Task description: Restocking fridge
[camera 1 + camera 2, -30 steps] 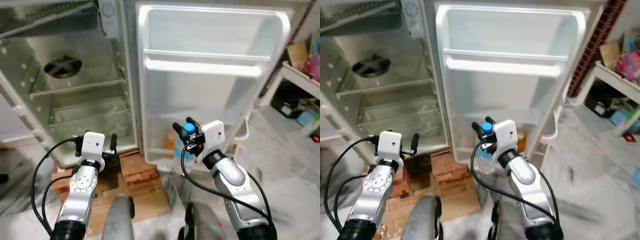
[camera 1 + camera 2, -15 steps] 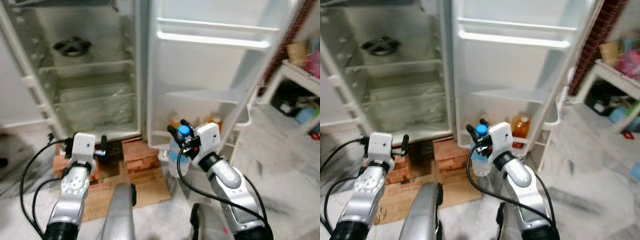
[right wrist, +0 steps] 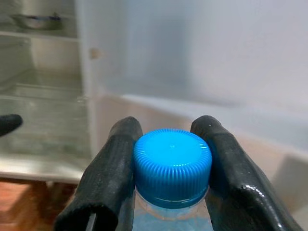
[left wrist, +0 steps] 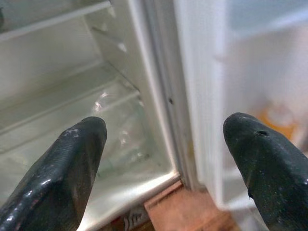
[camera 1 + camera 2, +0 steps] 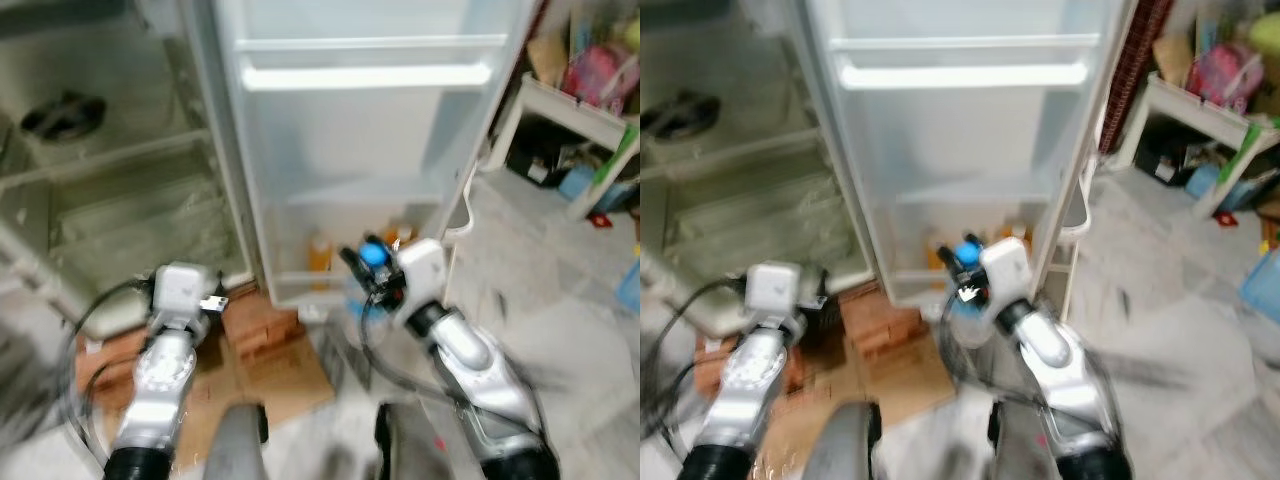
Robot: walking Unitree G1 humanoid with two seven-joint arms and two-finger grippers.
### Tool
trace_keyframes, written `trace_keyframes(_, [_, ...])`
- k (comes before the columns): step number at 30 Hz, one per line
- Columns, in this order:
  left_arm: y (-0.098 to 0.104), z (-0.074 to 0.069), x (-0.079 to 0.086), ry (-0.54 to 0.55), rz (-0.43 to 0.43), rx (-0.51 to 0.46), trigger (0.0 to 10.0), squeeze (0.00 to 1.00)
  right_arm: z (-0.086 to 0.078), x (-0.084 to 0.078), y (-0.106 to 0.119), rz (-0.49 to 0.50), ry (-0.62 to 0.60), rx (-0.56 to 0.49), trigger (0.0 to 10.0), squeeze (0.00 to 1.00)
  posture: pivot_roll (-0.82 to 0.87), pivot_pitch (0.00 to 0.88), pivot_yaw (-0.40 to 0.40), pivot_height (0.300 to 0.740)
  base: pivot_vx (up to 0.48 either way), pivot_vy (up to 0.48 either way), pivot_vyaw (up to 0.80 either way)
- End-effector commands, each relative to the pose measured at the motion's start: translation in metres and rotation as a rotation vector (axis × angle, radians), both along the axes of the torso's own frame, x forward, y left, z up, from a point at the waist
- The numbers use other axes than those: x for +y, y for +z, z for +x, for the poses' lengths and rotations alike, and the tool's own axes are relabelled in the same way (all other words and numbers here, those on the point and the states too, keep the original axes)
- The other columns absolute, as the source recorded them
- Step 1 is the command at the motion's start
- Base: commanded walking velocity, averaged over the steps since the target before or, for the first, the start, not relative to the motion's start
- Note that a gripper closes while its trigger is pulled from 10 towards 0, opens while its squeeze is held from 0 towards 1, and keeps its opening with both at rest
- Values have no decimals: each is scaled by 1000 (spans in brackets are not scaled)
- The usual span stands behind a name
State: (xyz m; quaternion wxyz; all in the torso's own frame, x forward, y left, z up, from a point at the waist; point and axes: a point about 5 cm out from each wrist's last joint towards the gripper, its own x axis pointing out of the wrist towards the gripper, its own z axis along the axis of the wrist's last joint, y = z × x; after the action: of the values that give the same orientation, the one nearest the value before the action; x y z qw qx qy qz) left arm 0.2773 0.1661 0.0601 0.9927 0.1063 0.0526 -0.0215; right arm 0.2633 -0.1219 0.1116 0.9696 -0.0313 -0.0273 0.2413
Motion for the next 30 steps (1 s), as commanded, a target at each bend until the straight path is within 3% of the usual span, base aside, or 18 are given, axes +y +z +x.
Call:
trace_keyframes(1, [-4, -5, 20, 55, 26, 24, 10000, 0, 2, 17, 12, 35, 62, -50, 10000, 0, 35, 0, 1, 606, 334, 0, 0])
trace_keyframes(19, [-4, -5, 23, 113, 28, 33, 10000, 0, -2, 24, 9, 29, 143, -25, 10000, 0, 43, 0, -7, 606, 49, 0, 0])
trace_keyframes(24, [-1, -14, 37, 178, 58, 23, 10000, 0, -3, 34, 7, 37, 201, -11, 10000, 0, 83, 0, -26, 606, 0, 0, 0])
trace_keyframes(27, [-2, -25, 48, 204, 33, 55, 10000, 0, 3, 48, 14, 56, 271, -26, 10000, 0, 108, 0, -31, 606, 0, 0, 0])
trace_keyframes(30, [1, -29, 53, 206, 27, 58, 10000, 0, 7, 52, 15, 55, 280, -34, 10000, 0, 129, 0, -32, 606, 0, 0, 0])
